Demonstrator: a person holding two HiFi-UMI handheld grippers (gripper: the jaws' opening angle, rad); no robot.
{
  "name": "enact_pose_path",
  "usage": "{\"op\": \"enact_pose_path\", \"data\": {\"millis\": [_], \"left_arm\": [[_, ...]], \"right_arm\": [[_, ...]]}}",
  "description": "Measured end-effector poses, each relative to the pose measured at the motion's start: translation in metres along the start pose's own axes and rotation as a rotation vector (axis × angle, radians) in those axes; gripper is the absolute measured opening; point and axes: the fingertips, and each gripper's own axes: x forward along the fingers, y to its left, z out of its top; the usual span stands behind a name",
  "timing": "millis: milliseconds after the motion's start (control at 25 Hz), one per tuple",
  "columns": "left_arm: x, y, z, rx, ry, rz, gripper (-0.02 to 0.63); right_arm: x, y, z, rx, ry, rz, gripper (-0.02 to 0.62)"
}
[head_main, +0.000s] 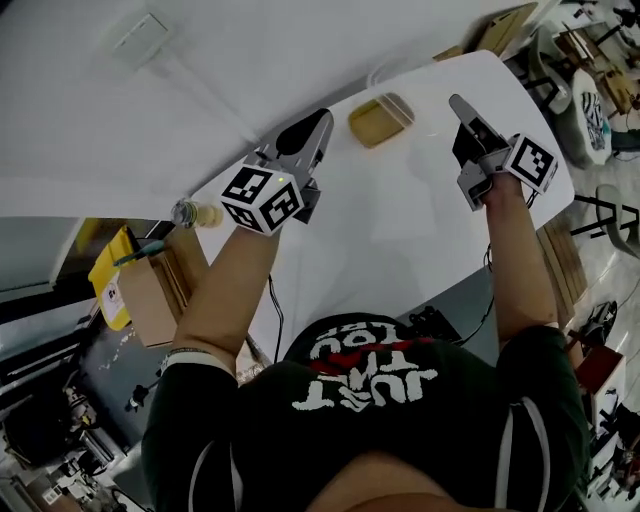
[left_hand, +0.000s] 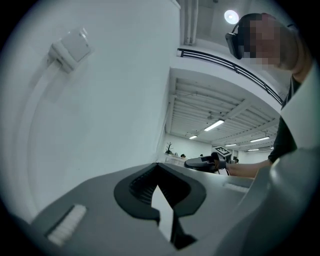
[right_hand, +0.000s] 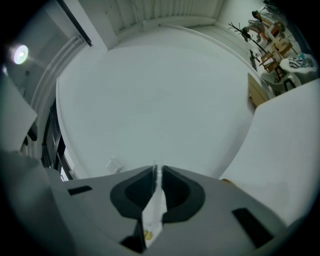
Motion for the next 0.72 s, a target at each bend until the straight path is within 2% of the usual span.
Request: {"op": "enact_pose_path", "data": {"millis": [160, 320, 520, 720], "left_arm": [[-0.043, -0.039, 0.042, 0.047, -0.043, -0.02, -0.003], [-0.113, -0.073, 0.077, 0.099, -0.072, -0.032, -0.003], [-0.186, -0.104, 0.094, 0.126, -0.076, -0.033, -0.003], [-0.269, -0.131, 0.115, 0.156, -0.091, -0.04, -0.003]], "right_arm": [[-0.033, 0.064, 0.013, -0.065, -0.052, 0.023, 0.029], [-0.062, 0.138, 0.003, -0.11, -0.107, 0.031, 0.029], [-0.096, 0.196, -0.016, -0.142, -0.161, -0.005, 0.029], [-0.123, 0.277, -0.043, -0.178, -0.236, 0.067, 0.029]]}}
